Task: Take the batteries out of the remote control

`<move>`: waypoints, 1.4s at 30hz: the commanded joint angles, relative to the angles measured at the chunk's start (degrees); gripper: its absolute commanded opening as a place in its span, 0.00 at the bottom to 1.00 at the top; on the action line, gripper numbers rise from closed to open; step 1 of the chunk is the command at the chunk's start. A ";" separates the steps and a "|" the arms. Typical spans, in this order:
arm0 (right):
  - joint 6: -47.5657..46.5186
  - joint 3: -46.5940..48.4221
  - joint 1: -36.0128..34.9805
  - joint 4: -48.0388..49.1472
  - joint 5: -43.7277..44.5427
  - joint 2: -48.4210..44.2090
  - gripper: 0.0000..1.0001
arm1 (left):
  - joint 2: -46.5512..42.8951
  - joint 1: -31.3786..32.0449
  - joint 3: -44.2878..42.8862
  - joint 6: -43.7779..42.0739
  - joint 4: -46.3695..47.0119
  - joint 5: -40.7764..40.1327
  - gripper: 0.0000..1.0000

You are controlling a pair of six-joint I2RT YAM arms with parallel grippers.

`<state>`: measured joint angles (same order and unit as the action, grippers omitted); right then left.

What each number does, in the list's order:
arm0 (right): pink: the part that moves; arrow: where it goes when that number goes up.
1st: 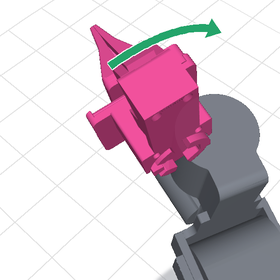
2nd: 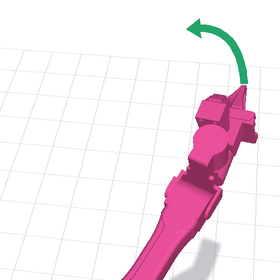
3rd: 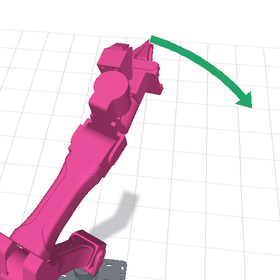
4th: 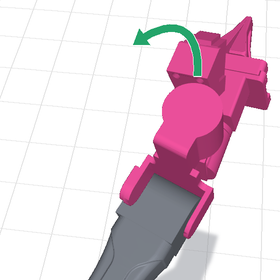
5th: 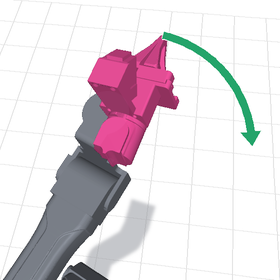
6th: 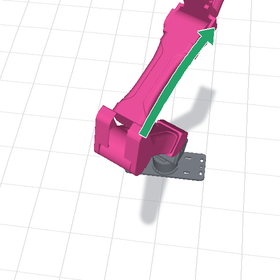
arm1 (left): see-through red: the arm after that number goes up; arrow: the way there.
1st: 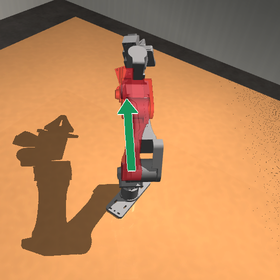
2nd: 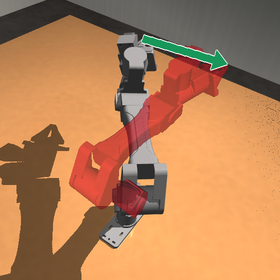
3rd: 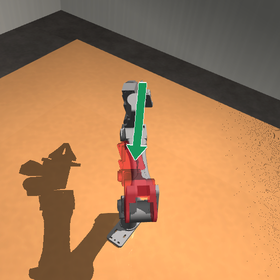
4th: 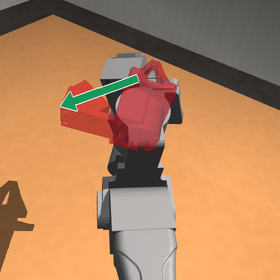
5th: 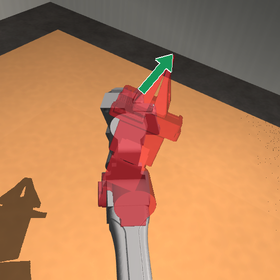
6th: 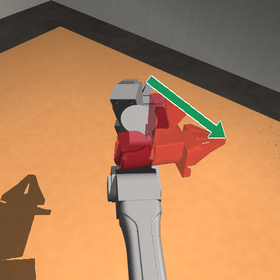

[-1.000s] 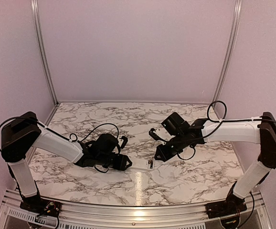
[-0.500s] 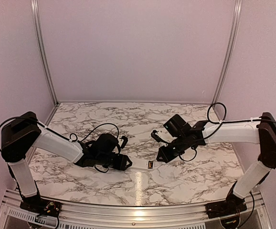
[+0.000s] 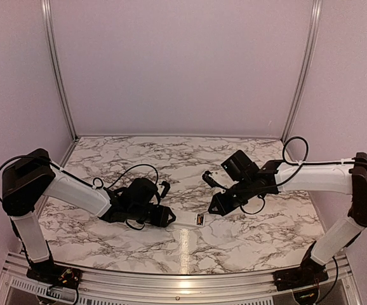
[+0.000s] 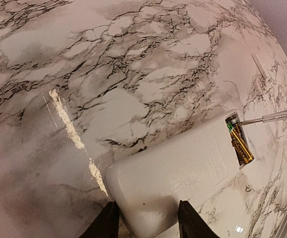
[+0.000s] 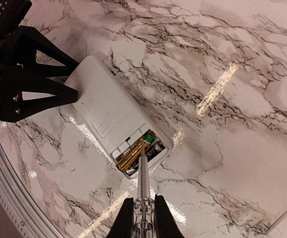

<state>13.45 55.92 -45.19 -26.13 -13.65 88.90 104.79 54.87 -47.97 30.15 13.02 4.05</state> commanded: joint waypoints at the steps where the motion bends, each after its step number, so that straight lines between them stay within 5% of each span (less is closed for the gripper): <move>1: 0.88 -0.01 0.41 -0.74 0.95 -0.31 0.00 | 1.14 0.68 -0.82 -0.97 -0.80 0.66 0.43; 42: 1.40 -0.05 -3.81 2.97 -6.30 -0.30 0.00 | 0.79 0.76 -0.73 -0.97 -1.01 0.26 0.42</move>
<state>14.96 55.57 -45.82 -26.44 -13.89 90.52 104.79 54.87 -48.01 30.15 12.99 3.95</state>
